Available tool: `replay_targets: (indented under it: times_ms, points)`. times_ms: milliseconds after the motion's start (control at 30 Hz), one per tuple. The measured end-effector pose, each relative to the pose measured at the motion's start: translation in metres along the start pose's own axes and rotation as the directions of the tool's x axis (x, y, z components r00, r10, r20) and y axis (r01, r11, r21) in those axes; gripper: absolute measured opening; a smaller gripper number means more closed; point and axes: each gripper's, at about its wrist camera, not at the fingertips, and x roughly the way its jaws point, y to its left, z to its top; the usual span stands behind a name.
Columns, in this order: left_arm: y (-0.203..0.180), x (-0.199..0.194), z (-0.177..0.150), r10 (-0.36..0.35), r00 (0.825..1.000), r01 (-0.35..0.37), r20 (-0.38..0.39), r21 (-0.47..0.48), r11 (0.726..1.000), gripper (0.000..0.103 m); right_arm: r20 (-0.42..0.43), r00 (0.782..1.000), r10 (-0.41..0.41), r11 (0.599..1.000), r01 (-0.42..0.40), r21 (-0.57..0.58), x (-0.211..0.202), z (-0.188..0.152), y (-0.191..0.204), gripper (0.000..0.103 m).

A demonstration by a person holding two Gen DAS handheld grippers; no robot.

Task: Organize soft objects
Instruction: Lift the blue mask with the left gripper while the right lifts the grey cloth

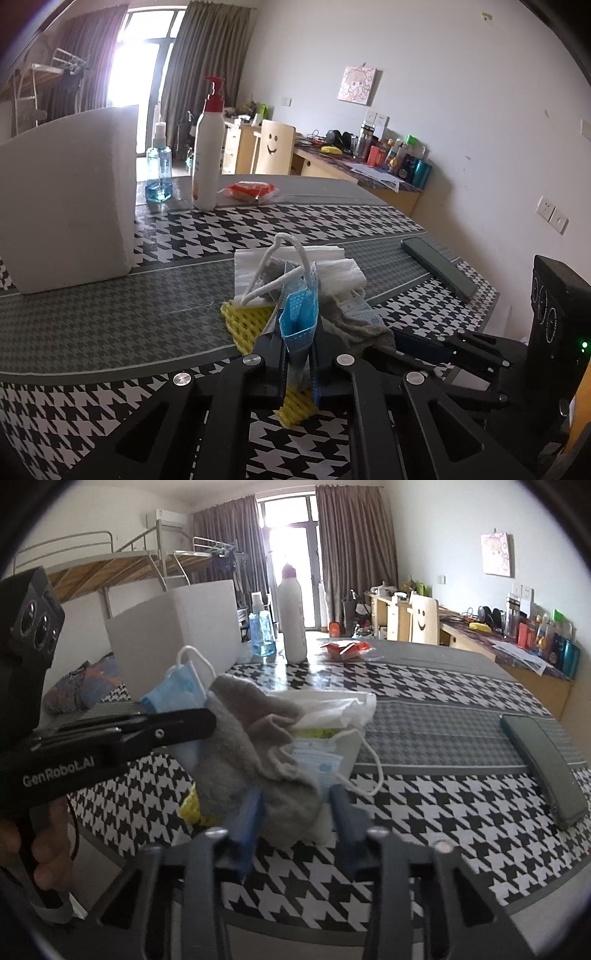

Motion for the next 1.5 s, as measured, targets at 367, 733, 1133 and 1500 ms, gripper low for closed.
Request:
replay_targets:
  times_ms: [367, 733, 1133, 1500]
  points:
    - [0.009, -0.008, 0.001, 0.028, 0.999, -0.028, 0.017, -0.004, 1.0, 0.008, 0.008, 0.998, -0.06, 0.998, 0.059, 0.029, -0.016, 0.001, -0.019, 0.015]
    - [0.004, -0.006, -0.004, 0.028, 1.0, -0.028, -0.012, 0.022, 0.999, 0.011, 0.012, 0.989, -0.146, 0.988, 0.145, 0.059, -0.024, -0.006, -0.034, 0.07]
    - [0.002, 0.002, -0.008, 0.034, 0.998, -0.033, -0.053, 0.026, 0.999, 0.059, 0.049, 0.997, -0.057, 0.995, 0.061, -0.074, -0.017, -0.001, -0.001, 0.075]
    - [0.0, 0.011, -0.011, 0.052, 0.996, -0.049, -0.077, 0.04, 0.998, 0.059, -0.036, 0.998, -0.044, 0.998, 0.042, -0.052, 0.0, -0.005, -0.006, 0.029]
